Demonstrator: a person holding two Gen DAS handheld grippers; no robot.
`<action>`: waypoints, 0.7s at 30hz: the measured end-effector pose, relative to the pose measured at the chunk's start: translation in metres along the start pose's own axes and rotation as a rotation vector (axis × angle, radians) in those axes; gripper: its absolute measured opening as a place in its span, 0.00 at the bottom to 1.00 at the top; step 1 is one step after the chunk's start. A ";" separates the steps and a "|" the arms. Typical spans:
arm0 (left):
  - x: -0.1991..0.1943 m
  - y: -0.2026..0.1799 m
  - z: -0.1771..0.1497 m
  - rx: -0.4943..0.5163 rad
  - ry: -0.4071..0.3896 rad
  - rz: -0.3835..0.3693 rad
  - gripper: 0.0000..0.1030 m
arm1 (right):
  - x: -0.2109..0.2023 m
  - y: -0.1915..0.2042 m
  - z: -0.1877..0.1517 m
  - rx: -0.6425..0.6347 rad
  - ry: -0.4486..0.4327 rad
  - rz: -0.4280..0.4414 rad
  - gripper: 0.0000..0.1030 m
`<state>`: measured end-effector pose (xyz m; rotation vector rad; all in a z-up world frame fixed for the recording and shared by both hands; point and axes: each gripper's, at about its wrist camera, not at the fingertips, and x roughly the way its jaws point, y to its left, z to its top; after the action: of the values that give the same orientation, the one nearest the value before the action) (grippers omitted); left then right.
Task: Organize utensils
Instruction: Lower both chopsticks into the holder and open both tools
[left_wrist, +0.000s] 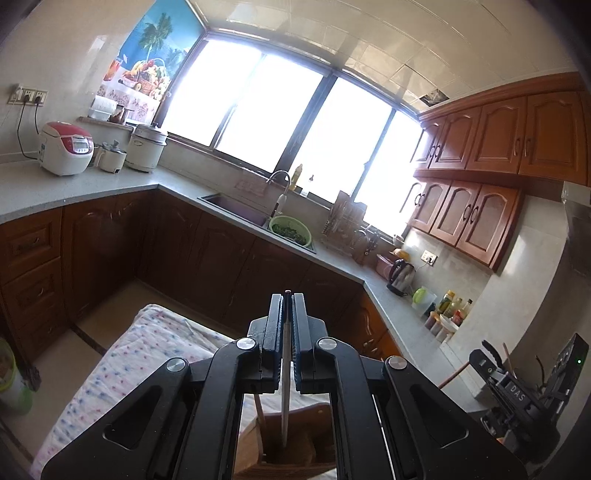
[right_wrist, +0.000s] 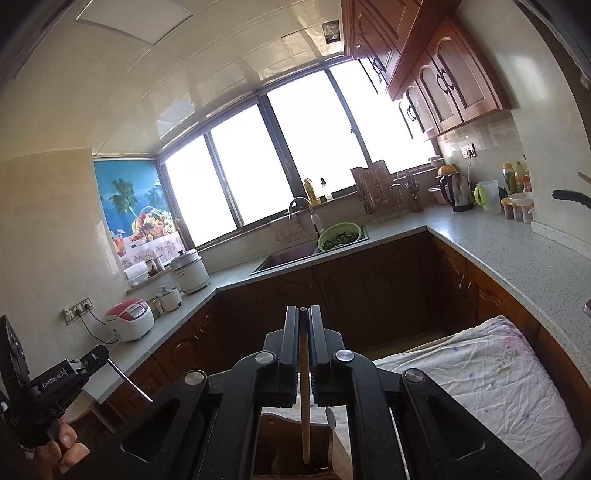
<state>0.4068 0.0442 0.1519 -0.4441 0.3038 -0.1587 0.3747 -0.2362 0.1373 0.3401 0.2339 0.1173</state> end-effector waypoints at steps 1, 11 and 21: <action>0.007 0.004 -0.006 -0.007 0.005 0.004 0.03 | 0.007 -0.001 -0.004 -0.005 0.008 -0.007 0.04; 0.066 0.024 -0.076 -0.030 0.110 0.040 0.03 | 0.051 -0.030 -0.068 0.060 0.093 -0.033 0.05; 0.073 0.021 -0.085 0.002 0.145 0.037 0.03 | 0.060 -0.035 -0.072 0.075 0.137 -0.016 0.06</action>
<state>0.4498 0.0137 0.0505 -0.4252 0.4542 -0.1555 0.4171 -0.2366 0.0469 0.4049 0.3767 0.1161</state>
